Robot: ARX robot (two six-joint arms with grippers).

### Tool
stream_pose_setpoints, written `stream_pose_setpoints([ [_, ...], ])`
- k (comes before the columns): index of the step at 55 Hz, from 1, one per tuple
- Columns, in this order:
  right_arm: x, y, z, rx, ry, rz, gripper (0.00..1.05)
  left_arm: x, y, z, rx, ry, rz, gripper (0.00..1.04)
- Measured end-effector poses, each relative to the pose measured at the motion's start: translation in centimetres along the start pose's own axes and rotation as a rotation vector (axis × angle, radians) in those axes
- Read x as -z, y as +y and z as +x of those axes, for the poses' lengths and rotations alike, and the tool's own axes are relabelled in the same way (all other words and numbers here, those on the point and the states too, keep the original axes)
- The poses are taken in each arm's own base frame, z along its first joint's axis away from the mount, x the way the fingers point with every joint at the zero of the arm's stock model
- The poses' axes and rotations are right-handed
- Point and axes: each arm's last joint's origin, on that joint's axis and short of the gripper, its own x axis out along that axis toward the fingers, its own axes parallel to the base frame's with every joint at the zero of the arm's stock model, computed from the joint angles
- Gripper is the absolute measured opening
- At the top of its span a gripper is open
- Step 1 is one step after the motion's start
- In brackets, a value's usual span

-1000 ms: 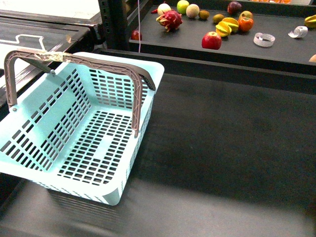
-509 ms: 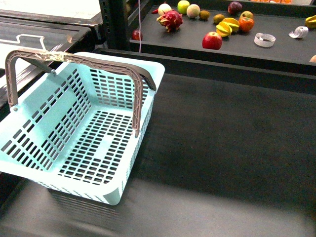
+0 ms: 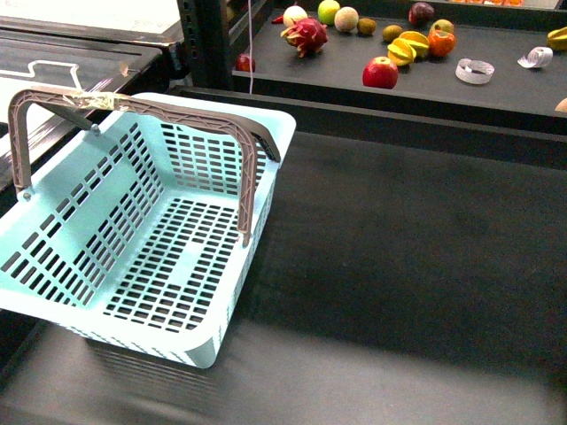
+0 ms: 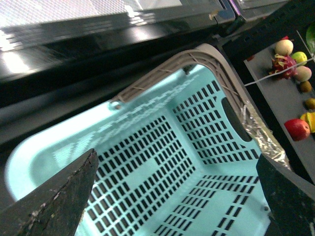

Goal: Pick mango with right arm and hold basket with left

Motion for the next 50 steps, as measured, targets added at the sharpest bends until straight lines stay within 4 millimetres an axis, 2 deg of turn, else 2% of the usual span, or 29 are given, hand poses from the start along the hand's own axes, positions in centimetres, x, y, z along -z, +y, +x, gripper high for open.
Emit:
stream_pose_setpoints([
  [8, 0.0, 0.0, 0.0, 0.0, 0.0, 0.0, 0.97, 1.2, -3.1, 3.6, 0.051, 0.079, -0.078, 0.97],
  [21, 0.0, 0.0, 0.0, 0.0, 0.0, 0.0, 0.97, 2.2, -6.6, 8.2, 0.095, 0.147, -0.153, 0.97],
  [42, 0.0, 0.0, 0.0, 0.0, 0.0, 0.0, 0.97, 2.8, -10.1, 12.1, 0.138, 0.189, -0.246, 0.97],
  [43, 0.0, 0.0, 0.0, 0.0, 0.0, 0.0, 0.97, 2.9, -10.3, 12.2, 0.139, 0.191, -0.246, 0.95],
  [45, 0.0, 0.0, 0.0, 0.0, 0.0, 0.0, 0.97, 3.1, -10.5, 12.4, 0.139, 0.196, -0.246, 0.85],
  [50, 0.0, 0.0, 0.0, 0.0, 0.0, 0.0, 0.97, 3.4, -10.8, 12.4, 0.139, 0.202, -0.244, 0.66],
])
